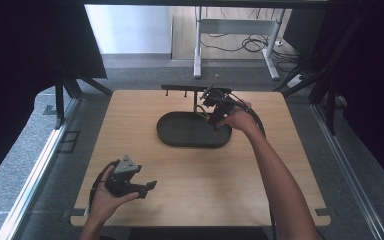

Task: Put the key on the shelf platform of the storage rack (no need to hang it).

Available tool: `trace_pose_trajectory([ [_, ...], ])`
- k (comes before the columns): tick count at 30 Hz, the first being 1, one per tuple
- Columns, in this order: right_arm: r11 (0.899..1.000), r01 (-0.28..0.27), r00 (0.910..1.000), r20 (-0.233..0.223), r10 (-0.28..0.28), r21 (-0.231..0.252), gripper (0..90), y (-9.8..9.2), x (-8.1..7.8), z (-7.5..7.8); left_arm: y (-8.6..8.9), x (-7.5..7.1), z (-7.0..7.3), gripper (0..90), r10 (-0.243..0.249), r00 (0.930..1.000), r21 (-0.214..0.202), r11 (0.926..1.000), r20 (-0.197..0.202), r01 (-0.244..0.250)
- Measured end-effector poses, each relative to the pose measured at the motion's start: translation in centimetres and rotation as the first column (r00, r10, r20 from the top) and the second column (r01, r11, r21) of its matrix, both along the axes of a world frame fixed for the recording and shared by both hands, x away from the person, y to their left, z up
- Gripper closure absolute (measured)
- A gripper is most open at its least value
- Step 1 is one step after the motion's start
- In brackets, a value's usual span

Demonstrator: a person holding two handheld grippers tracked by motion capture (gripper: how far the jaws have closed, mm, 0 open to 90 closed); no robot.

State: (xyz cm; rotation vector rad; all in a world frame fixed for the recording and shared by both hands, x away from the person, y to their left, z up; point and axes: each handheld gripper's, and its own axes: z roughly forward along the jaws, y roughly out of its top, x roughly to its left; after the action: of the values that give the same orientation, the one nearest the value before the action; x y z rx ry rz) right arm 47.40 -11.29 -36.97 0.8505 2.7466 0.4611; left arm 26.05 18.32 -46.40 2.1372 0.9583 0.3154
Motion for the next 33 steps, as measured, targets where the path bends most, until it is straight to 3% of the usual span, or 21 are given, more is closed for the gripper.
trace_pose_trajectory([
  [18, 0.999, 0.031, 0.9995, -0.011, -0.031, -0.016, 66.7, 0.0, 2.8, -2.0, 0.3, 0.1, 0.0, 21.8, 0.011, 0.9999, -0.007, 0.9999, -0.002, -0.011],
  [33, 0.999, 0.038, 0.9988, -0.031, -0.039, -0.019, 66.7, 0.4, 3.4, -5.9, 0.3, 0.1, 0.0, 21.7, 0.010, 0.9999, -0.004, 0.9999, -0.004, -0.010],
])
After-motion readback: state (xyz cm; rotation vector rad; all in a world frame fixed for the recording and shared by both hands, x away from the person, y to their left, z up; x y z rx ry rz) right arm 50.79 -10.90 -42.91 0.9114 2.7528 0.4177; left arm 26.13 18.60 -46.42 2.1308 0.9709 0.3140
